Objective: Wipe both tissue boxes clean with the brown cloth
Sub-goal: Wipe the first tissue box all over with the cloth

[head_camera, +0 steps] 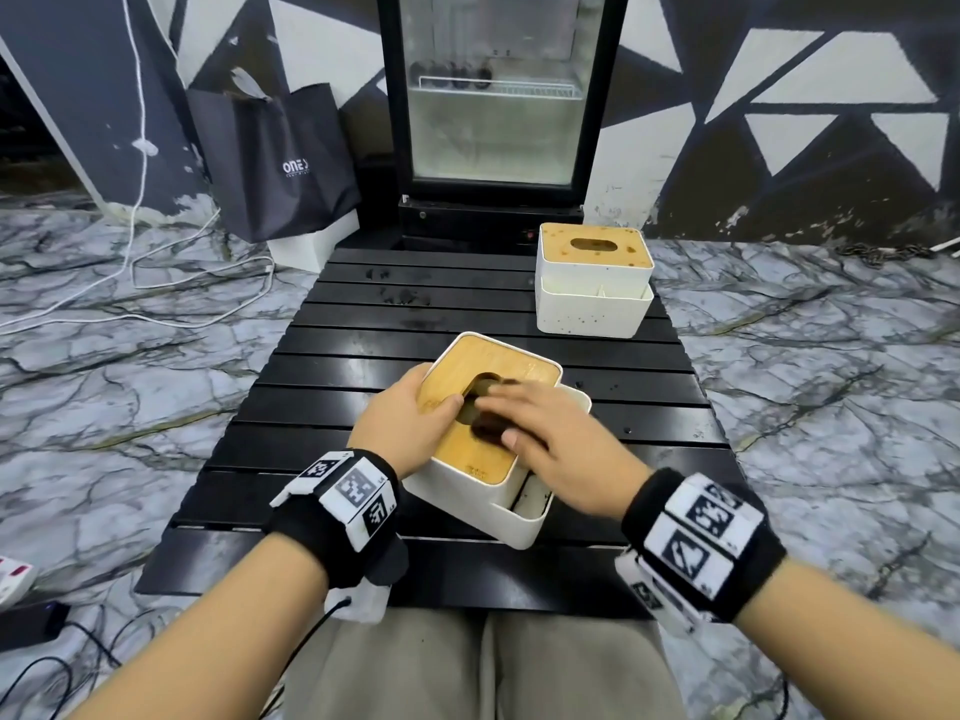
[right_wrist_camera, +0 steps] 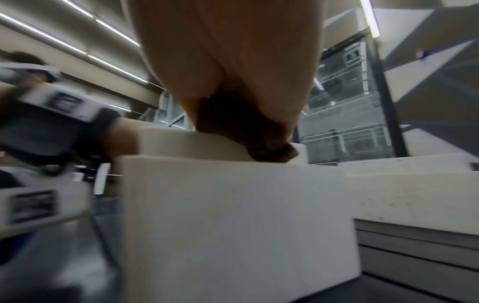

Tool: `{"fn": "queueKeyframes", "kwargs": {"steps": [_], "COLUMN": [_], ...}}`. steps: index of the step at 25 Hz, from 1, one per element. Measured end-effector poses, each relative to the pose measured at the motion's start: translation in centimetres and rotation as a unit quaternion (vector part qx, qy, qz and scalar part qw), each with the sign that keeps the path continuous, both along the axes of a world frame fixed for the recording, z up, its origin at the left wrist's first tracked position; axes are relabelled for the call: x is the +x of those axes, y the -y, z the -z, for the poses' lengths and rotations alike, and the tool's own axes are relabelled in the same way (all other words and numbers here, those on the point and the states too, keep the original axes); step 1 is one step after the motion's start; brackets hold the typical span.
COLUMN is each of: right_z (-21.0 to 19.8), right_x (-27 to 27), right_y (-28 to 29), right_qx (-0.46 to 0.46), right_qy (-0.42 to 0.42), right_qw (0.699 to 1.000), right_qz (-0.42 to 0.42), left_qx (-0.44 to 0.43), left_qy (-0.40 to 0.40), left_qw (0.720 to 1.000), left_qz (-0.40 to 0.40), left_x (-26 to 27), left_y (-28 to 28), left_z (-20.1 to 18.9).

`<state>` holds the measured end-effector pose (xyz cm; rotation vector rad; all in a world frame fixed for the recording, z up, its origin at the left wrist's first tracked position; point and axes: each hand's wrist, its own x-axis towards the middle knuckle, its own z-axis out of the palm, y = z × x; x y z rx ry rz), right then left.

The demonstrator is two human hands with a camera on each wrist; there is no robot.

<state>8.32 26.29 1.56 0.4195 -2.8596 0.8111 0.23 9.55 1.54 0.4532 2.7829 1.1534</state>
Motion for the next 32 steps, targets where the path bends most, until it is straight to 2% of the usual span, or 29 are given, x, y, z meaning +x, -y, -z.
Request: {"fn": "queueKeyframes", "kwargs": {"steps": [2,5,11,14,16,18,20,21,23,26,32], "right_z": [0.4,0.3,-0.8,-1.0,-1.0,-1.1,-1.2,-1.2,-0.9,-1.1,-1.7], "right_x": [1.5,1.9,-1.9,-2.4,-2.3,-2.1,-1.8,-1.6,-1.1,-0.4,2.1], "right_y": [1.6,1.7,-2.7,-2.9,-2.5,-2.3,-1.9,-1.6,-0.7,-0.6,-2.0], "right_qx": [0.008,0.027,0.045,0.0,-0.019,-0.034,-0.047,-0.047,-0.04,-0.042,-0.047], "right_qy": [-0.007,-0.003,0.024,0.038,0.038,0.045,0.046,0.039,0.028,0.041,0.068], "right_qw": [0.999,0.999,0.997,0.996,0.995,0.993,0.99,0.988,0.983,0.981,0.99], "right_qz": [-0.033,-0.037,0.066,0.081,0.092,0.104,0.126,0.143,0.178,0.184,0.117], "left_qx": [0.0,0.003,0.015,0.003,-0.039,-0.102,-0.126,-0.129,-0.18,-0.267,-0.229], "left_qy": [-0.003,0.001,0.015,0.02,0.023,-0.012,-0.111,-0.146,-0.168,-0.167,-0.095], "left_qw": [1.0,1.0,0.999,0.999,0.998,0.994,0.984,0.976,0.957,0.932,0.944], "left_qz": [0.0,0.015,0.032,0.04,0.043,0.047,0.066,0.092,0.151,0.177,0.22], "left_x": [0.0,0.1,-0.2,0.0,0.1,0.2,1.0,1.8,3.8,4.8,3.1], "left_y": [0.0,0.3,0.5,0.5,0.4,0.4,0.5,0.4,0.2,0.6,2.8], "left_z": [0.0,0.0,-0.1,-0.2,-0.4,-0.7,-1.0,-1.2,-1.6,-1.1,-1.3]}}
